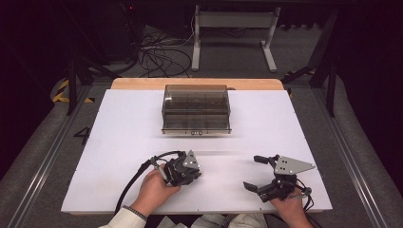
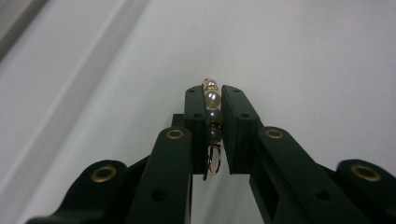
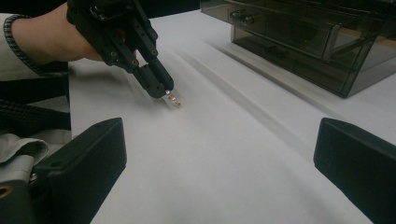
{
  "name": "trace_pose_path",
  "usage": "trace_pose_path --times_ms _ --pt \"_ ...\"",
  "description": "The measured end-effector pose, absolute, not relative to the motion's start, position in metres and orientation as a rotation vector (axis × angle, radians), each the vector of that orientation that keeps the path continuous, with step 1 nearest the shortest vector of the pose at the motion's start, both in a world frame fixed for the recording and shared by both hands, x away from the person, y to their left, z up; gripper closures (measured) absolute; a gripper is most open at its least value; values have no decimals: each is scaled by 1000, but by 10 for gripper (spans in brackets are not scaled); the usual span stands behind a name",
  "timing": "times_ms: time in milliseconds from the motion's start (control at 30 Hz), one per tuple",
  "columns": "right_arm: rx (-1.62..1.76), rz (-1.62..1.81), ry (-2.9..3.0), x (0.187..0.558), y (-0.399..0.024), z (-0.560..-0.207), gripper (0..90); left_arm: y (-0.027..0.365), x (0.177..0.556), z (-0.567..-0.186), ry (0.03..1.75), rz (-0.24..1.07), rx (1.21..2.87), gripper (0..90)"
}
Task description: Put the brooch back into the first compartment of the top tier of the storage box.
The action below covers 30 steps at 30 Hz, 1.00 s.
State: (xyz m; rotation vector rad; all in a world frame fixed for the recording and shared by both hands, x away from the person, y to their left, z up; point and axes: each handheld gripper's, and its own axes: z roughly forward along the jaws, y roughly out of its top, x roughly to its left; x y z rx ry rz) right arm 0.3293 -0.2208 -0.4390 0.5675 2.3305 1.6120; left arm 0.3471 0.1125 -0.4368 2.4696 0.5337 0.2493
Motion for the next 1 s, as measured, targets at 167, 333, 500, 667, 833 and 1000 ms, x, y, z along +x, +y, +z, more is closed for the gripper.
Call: trace_pose_path --times_ms 167,333,500,667,833,1000 --pt "566 1612 2331 329 -221 -439 29 114 346 -435 532 249 2451 819" --pt "566 1611 2330 329 -221 -439 29 119 346 -427 538 242 2405 819" --pt "563 1612 2330 329 -221 -439 29 127 345 -419 544 221 2310 819" --pt "564 1612 2331 329 -221 -439 29 131 344 -414 542 218 2257 819" --pt "563 1611 2331 329 -221 -439 29 138 344 -408 558 203 2179 819" --pt "562 1612 2331 329 -221 -439 29 147 345 -404 576 190 2103 819"
